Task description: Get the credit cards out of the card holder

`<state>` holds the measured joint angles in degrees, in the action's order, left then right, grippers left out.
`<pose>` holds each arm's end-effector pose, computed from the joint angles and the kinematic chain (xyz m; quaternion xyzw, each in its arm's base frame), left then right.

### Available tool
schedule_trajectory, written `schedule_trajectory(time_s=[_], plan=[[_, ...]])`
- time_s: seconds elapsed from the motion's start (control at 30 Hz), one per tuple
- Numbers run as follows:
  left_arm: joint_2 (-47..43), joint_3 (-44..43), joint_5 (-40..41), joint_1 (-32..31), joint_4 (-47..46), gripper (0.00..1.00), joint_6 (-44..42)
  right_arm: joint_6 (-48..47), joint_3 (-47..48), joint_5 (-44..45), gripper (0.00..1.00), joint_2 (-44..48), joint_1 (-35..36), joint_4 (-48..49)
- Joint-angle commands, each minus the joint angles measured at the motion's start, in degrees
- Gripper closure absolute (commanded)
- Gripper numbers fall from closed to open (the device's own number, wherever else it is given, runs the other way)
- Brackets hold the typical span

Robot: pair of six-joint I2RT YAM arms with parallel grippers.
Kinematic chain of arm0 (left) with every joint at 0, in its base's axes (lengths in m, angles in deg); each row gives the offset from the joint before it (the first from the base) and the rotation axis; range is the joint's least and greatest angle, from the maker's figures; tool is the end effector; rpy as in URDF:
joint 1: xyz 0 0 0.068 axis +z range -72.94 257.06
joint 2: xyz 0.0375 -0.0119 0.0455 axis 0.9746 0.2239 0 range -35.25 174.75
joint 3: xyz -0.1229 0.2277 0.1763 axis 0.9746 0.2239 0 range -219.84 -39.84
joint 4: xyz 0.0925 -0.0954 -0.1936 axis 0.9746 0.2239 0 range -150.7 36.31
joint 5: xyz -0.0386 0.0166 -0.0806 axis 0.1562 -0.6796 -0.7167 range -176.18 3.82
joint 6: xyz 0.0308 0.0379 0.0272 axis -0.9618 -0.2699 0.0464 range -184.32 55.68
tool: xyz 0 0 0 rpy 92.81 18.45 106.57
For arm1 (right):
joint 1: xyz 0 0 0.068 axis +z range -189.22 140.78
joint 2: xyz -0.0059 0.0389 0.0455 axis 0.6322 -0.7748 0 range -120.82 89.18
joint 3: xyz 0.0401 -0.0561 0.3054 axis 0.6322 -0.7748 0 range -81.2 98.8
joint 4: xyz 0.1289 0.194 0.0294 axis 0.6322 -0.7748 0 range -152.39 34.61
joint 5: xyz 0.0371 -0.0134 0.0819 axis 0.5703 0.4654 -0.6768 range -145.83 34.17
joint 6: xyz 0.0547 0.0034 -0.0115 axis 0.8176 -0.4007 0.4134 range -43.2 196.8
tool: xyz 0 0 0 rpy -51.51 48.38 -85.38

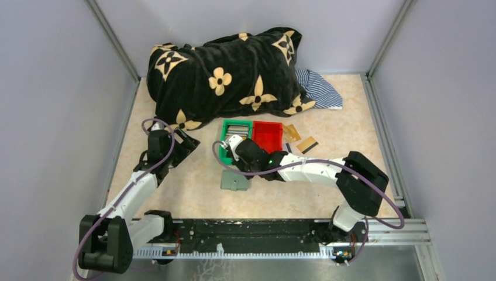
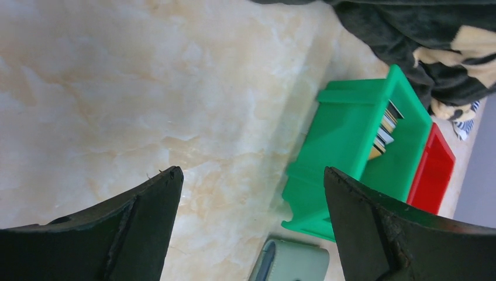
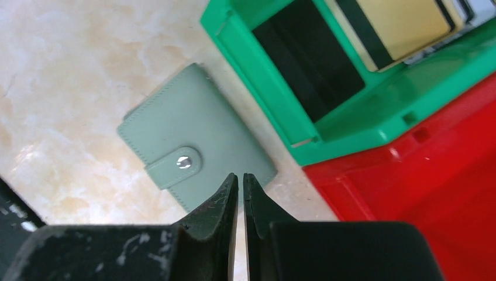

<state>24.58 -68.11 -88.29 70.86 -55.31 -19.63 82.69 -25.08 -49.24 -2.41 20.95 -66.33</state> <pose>0.1711 -0.0200 0.2479 -0.2871 0.8473 -0.2068 0.3962 0.1615 0.2727 0.2608 -0.4038 0.8347 0.1573 0.3398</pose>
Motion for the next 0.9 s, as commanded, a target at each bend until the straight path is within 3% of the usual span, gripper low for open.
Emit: schedule_trajectory(time_s=[0.0,0.6,0.73,0.87], plan=[[-1.6,-0.5,1.8,-2.7,-3.1,0.05,-2.1,0.4,-1.8,3.2,0.91,1.8,-4.2,0.4],[-3.3,-3.3,4.0,-4.5,-0.1,0.05,-3.8,-0.3,-1.3,2.1,0.91,-1.0,-14.3,3.3],[-1.9,0.5,2.0,-5.7,-6.0,0.05,-3.7,-0.7,-0.2,1.7,0.91,-1.0,-14.9,3.3],[-1.1,9.1,-0.3,-11.3,-15.1,0.08,-2.8,0.2,-2.9,-4.6,0.88,3.0,-14.7,6.0]])
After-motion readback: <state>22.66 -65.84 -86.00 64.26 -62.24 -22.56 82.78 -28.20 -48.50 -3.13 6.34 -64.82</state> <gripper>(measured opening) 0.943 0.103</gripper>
